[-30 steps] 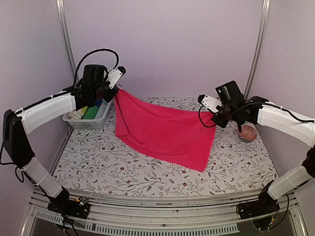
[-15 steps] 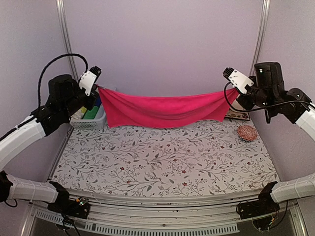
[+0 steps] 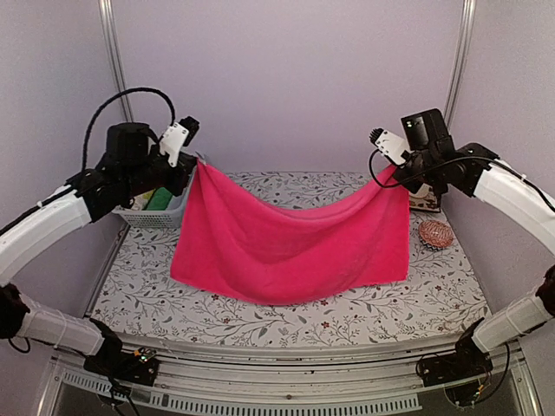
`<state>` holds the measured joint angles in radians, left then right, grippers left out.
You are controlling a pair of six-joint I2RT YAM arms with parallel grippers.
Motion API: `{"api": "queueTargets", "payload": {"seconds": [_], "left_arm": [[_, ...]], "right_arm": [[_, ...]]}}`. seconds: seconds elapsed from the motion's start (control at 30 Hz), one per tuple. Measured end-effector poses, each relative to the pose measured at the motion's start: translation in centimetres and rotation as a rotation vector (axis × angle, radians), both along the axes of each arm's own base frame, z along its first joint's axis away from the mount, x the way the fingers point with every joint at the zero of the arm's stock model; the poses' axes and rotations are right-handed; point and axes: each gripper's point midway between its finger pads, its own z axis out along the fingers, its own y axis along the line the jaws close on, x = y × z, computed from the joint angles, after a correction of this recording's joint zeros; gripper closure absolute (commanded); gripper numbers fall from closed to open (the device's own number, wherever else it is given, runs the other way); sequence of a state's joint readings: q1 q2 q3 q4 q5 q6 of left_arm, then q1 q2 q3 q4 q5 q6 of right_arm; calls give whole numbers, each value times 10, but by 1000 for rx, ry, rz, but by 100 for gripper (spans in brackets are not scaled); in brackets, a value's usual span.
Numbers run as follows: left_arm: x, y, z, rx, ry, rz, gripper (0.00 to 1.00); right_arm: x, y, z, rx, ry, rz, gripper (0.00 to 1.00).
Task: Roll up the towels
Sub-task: Flatten out the towel at the center of the board.
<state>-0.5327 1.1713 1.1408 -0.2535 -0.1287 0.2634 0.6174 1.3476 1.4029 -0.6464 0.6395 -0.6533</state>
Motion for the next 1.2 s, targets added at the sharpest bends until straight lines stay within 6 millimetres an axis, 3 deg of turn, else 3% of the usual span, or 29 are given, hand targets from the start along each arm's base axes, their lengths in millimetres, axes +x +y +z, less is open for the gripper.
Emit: {"api": "queueTargets", "payload": {"seconds": [0.1,0.17,0.27,0.37,0.5,0.63,0.8,1.07,1.2], "left_arm": [[40,-14,-69,52,185,19,100],[65,-12,-121,91,317,64,100],[110,-5,-180,144,457,150,100],[150,-1,-232,202,531,220,100],[181,1,-287,276,593,270,100],[195,-1,-297,299,595,277,100],[208,-5,-280,289,546,282,100],[221,-7,-273,299,509,291,100],[220,-4,-280,316,511,305,100]], "right_arm": [[47,-19,-46,-45,79,-84,98],[75,-30,-83,-73,152,-124,99],[112,-38,-132,-90,240,-163,98],[143,-45,-183,-99,314,-193,98],[164,-54,-224,-85,373,-216,98],[180,-57,-224,-70,342,-223,98],[197,-55,-203,-52,252,-223,98],[209,-72,-187,-47,181,-273,98],[209,-83,-187,-55,172,-308,98]]}}
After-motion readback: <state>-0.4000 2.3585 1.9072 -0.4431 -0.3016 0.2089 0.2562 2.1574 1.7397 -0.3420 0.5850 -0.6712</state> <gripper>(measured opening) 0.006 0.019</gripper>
